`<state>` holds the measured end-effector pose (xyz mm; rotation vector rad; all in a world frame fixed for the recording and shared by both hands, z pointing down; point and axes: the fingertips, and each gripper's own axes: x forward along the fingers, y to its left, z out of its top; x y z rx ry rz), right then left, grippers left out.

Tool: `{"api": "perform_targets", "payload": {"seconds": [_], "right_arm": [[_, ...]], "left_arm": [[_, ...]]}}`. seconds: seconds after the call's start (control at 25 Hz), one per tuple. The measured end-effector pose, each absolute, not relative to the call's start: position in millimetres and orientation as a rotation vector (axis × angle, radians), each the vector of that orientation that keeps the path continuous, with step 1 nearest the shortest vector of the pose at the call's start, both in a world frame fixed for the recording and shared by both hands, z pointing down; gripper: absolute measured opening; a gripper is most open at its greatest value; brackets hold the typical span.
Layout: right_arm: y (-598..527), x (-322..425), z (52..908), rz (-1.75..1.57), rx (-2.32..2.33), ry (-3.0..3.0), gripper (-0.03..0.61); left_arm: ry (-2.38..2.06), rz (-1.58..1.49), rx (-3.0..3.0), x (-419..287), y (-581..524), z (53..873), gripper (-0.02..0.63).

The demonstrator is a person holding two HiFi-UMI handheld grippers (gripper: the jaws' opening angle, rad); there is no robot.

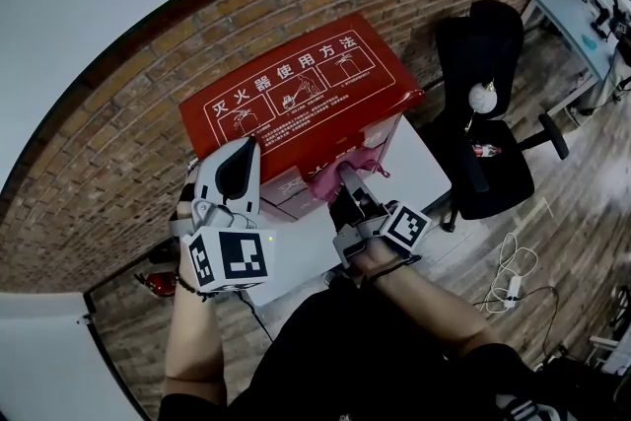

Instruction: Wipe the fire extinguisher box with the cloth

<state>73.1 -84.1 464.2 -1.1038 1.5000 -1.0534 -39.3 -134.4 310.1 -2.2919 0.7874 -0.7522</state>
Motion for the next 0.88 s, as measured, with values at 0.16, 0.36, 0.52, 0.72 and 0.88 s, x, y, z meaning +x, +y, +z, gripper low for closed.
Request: {"api": "perform_targets", "payload": {"seconds": [0.16,0.36,0.52,0.72,0.88], "right_arm": [[-84.8,75.5,481.2,-1.074,-1.124,1.494,0.051],[-85.6,77.5,495.4,-1.086,-1.156,1.507,0.051],[-86.3,79.5,507.8,-1.102,-1.178,1.504,0.051],[-87.5,81.1,521.5,-1.123,-1.202,1.499,0.051],[-86.8,83.5,535.6,-1.157,-1.232,1.474,0.051]], "left_arm": [[0.791,-0.751,-2.299,-38.5,-133.7,308.1,0.012],[0.790,-0.753,-2.300,-38.4,-133.8,308.7,0.012],[0.790,-0.756,-2.301,-38.5,-133.7,308.4,0.012],[0.790,-0.758,-2.302,-38.5,-133.9,308.6,0.012],[0.788,-0.757,-2.300,-38.5,-133.7,308.0,0.012]]}}
